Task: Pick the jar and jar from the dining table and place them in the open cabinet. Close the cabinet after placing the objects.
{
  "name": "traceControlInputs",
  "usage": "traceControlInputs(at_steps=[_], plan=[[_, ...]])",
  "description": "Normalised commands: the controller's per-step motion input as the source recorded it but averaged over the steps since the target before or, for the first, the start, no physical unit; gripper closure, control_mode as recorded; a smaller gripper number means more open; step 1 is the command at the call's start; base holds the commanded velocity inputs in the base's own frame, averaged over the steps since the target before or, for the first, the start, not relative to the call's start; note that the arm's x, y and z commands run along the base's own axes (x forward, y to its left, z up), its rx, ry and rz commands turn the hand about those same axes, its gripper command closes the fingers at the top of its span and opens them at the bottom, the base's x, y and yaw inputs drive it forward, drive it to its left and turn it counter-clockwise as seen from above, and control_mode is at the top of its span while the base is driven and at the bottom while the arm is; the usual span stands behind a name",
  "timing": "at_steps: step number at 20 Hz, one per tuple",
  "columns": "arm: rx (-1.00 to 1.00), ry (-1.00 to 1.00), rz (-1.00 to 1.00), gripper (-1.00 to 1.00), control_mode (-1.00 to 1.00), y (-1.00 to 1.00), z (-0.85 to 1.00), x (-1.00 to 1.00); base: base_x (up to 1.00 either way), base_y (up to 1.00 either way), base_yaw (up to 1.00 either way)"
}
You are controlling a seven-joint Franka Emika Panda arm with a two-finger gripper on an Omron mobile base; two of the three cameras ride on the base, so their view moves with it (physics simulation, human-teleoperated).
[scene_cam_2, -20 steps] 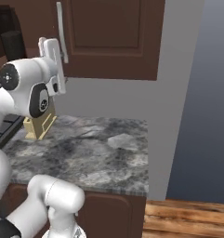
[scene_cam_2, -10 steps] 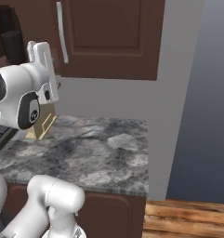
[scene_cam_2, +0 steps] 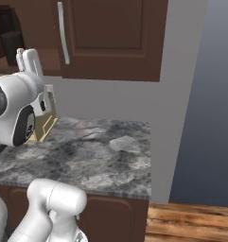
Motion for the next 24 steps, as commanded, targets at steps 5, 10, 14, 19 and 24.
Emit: traceControlInputs(at_steps=[5,10,14,19,24], plan=[[0.00,0.13,0.25,-1.00,-1.00,0.16,0.00,-0.42,0.00,0.00,0.00],[0.00,0.17,0.21,-1.00,-1.00,0.21,0.00,-0.37,0.00,0.00,0.00],[0.00,0.06,0.18,-1.00,-1.00,0.22,0.00,-0.38,0.00,0.00,0.00],[0.00,0.00,0.14,-1.00,-1.00,0.22,0.00,-0.41,0.00,0.00,0.00],[0.00,0.00,0.14,-1.00,-1.00,0.23,-0.04,-0.43,0.00,0.00,0.00]])
